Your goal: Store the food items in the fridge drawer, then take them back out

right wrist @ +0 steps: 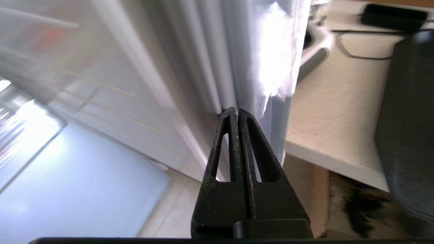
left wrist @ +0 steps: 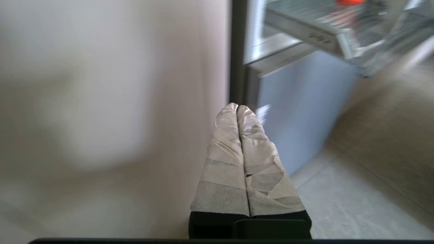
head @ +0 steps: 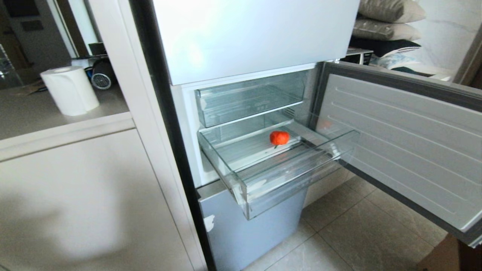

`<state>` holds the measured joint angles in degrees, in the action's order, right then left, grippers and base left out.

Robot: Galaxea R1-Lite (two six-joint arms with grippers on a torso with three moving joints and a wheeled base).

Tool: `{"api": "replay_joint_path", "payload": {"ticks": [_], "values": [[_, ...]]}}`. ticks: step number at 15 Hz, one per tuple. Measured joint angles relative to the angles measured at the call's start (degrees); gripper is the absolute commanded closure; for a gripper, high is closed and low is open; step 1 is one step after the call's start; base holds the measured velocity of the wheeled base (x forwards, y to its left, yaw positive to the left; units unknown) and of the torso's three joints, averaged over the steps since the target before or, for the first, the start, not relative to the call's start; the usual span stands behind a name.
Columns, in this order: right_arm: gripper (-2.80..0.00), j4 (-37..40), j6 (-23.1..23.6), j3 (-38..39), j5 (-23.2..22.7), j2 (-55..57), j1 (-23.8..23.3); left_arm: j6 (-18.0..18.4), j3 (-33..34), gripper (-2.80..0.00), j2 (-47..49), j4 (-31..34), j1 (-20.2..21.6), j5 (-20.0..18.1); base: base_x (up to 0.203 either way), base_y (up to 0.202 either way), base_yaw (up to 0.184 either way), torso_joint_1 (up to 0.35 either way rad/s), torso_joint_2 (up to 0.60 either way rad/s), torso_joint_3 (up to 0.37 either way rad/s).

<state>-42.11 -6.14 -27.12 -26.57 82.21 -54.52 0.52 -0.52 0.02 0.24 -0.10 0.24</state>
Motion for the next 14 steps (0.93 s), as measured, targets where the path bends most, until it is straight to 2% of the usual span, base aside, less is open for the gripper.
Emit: {"api": "replay_joint_path", "payload": {"ticks": [3, 4, 8, 11, 14], "values": [[0.00, 0.22, 0.02, 0.48, 1.12, -0.39, -0.26, 0.00, 0.00, 0.00, 0.00, 0.01, 0.04, 0.00, 0.001, -0.007, 0.148, -0.008, 0.00, 0.002], [0.00, -0.15, 0.03, 0.50, -0.75, -0.65, 0.35, 0.00, 0.00, 0.00, 0.00, 0.09, -0.01, 0.00, -0.001, -0.009, 0.133, -0.007, 0.00, 0.000], [0.00, -0.08, 0.04, 0.63, -0.64, -1.26, 0.06, 0.00, -0.02, 0.00, 0.00, -0.09, 0.02, 0.02, 0.001, -0.005, 0.143, 0.010, 0.01, -0.002], [0.00, -0.06, 2.39, 1.24, -0.50, -1.92, 0.38, 0.00, 0.00, 0.00, 0.00, 0.02, -0.01, -0.02, 0.000, 0.000, 0.000, 0.000, 0.00, 0.000], [0.00, 0.17, 2.74, 0.71, -0.02, -3.18, 5.55, 0.00, 0.00, 0.00, 0.00, 0.02, 0.00, 0.00, 0.000, 0.000, 0.000, 0.000, 0.00, 0.000]]}}
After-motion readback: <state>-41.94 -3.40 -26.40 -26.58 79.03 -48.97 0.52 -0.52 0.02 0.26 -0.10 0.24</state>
